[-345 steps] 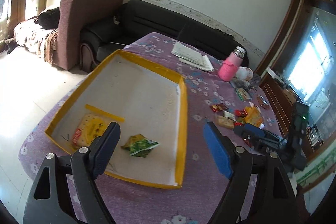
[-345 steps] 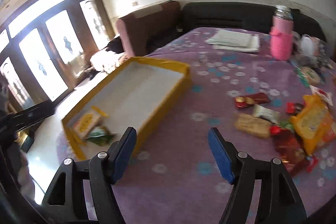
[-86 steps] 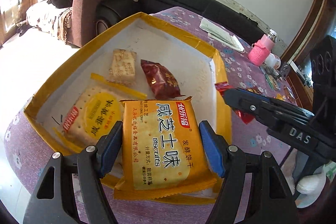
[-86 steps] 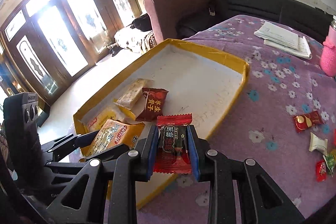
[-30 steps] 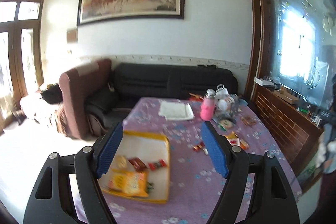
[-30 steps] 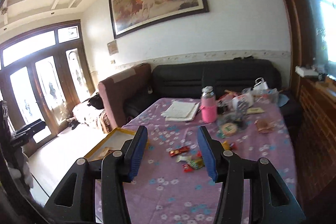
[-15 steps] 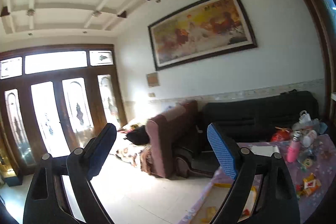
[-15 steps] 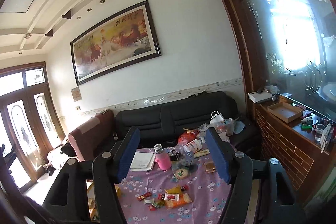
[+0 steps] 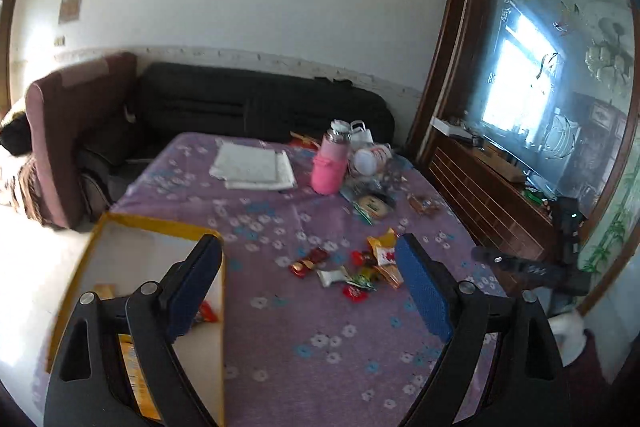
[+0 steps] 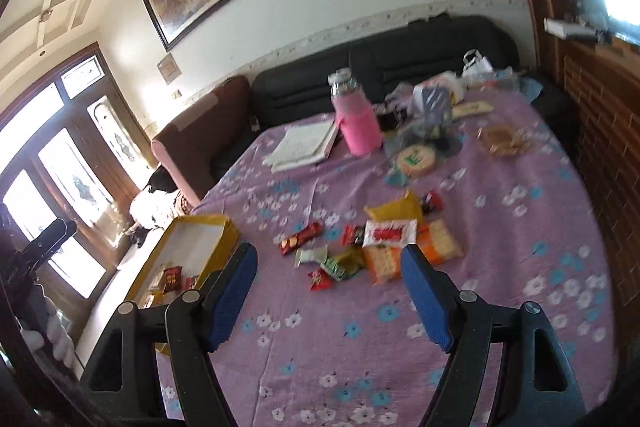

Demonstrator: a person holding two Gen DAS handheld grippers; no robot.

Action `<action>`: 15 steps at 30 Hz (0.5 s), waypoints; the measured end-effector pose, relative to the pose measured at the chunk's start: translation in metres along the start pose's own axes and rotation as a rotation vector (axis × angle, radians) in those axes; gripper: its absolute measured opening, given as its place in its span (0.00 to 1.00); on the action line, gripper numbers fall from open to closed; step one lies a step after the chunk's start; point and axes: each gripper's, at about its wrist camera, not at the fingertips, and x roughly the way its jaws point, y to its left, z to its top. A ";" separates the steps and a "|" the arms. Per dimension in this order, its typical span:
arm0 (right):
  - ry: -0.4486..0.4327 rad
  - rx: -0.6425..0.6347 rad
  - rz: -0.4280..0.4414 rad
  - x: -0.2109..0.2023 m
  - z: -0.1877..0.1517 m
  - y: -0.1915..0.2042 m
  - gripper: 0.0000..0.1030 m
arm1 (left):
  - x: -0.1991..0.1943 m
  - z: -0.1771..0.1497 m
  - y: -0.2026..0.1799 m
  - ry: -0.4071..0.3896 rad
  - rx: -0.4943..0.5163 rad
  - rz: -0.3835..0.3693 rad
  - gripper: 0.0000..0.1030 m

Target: Organize snacks

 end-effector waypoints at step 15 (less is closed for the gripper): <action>0.220 0.186 -0.077 0.207 -0.018 -0.026 0.64 | 0.139 -0.037 0.010 0.292 -0.048 -0.073 0.83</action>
